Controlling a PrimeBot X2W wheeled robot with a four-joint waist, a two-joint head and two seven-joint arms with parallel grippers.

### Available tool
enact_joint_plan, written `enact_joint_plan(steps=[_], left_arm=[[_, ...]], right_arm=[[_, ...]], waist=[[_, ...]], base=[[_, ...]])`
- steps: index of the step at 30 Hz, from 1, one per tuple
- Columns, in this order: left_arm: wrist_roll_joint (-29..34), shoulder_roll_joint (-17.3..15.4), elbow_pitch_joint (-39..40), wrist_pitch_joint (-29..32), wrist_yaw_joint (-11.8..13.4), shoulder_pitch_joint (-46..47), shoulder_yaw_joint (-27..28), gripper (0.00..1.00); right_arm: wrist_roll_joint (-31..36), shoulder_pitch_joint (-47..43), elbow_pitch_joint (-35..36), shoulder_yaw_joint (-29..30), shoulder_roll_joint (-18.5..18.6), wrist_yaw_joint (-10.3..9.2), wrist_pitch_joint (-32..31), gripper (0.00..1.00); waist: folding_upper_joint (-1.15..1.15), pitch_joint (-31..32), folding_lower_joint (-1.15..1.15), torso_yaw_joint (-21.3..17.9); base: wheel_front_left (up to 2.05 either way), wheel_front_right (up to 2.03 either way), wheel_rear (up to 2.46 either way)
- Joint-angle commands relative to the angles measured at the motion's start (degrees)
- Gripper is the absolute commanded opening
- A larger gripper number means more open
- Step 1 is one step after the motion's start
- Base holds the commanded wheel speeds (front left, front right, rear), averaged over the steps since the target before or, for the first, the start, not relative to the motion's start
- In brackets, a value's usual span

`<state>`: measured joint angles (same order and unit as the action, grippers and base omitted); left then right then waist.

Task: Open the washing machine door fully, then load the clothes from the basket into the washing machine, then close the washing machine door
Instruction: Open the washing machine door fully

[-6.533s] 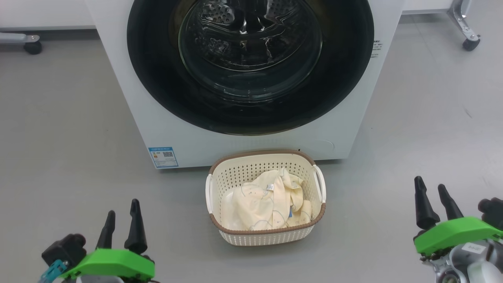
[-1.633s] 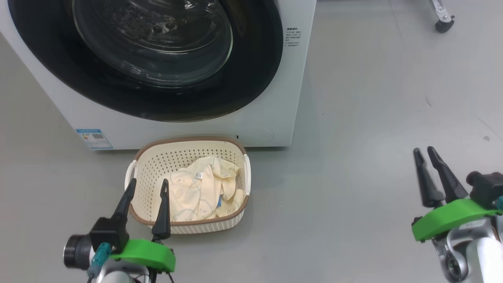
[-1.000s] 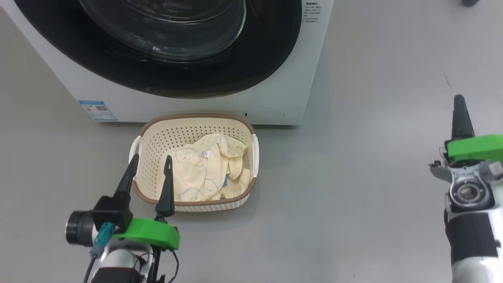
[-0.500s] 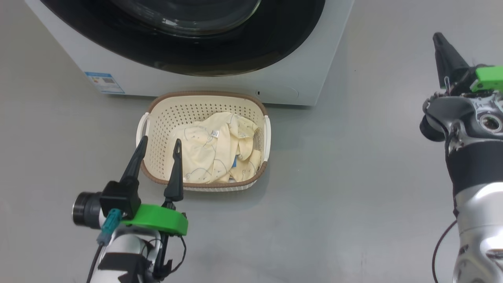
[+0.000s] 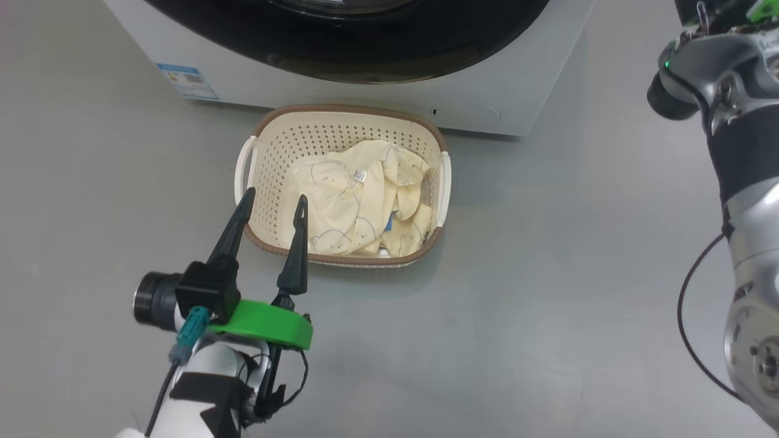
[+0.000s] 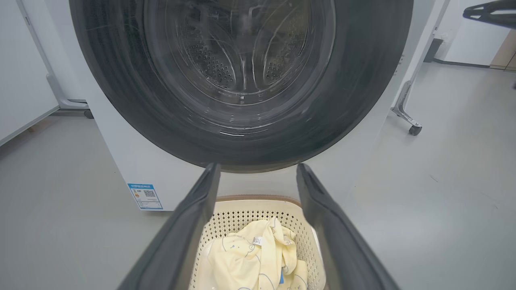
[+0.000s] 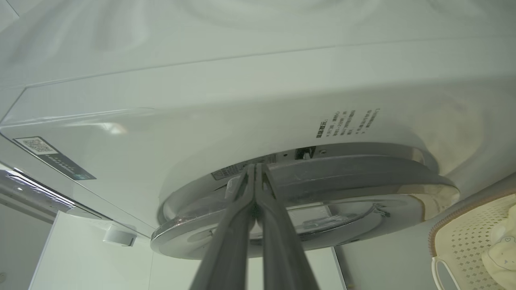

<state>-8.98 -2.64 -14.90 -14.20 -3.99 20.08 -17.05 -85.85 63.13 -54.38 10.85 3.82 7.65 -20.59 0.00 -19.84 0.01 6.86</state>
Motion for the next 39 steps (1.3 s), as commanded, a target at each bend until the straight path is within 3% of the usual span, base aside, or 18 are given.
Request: enact_joint_plan(steps=[1, 5, 25, 39], left_arm=[[0.6, -0.5, 2.1, -0.8, 0.0, 2.0, 1.3, 1.0], [0.4, -0.4, 2.6, -0.8, 0.1, 3.1, 0.5, 1.0], [-1.9, -0.2, 3.8, -0.8, 2.2, 6.2, -5.0, 1.0], [-2.5, -0.2, 3.4, -0.8, 3.2, 6.9, -5.5, 1.0]], right_arm=[[0.8, 4.6, 0.9, -1.3, -0.3, -0.16, -0.7, 0.0], [2.5, 10.3, -2.6, -3.3, -0.4, -0.16, -1.1, 0.0], [7.6, 22.3, -12.7, -7.7, -0.3, -0.16, -2.1, 0.0], [7.3, 20.8, -10.3, -9.3, -0.4, -0.16, -7.7, 0.0]], waist=[[0.0, -1.1, -0.01, 0.9], [0.0, -3.0, -0.01, 2.2], [0.0, -8.0, -0.01, 6.2], [0.0, -8.1, -0.01, 5.5]], base=[[0.0, 0.0, 0.0], [0.0, 0.0, 0.0], [0.0, 0.0, 0.0], [0.0, 0.0, 0.0]])
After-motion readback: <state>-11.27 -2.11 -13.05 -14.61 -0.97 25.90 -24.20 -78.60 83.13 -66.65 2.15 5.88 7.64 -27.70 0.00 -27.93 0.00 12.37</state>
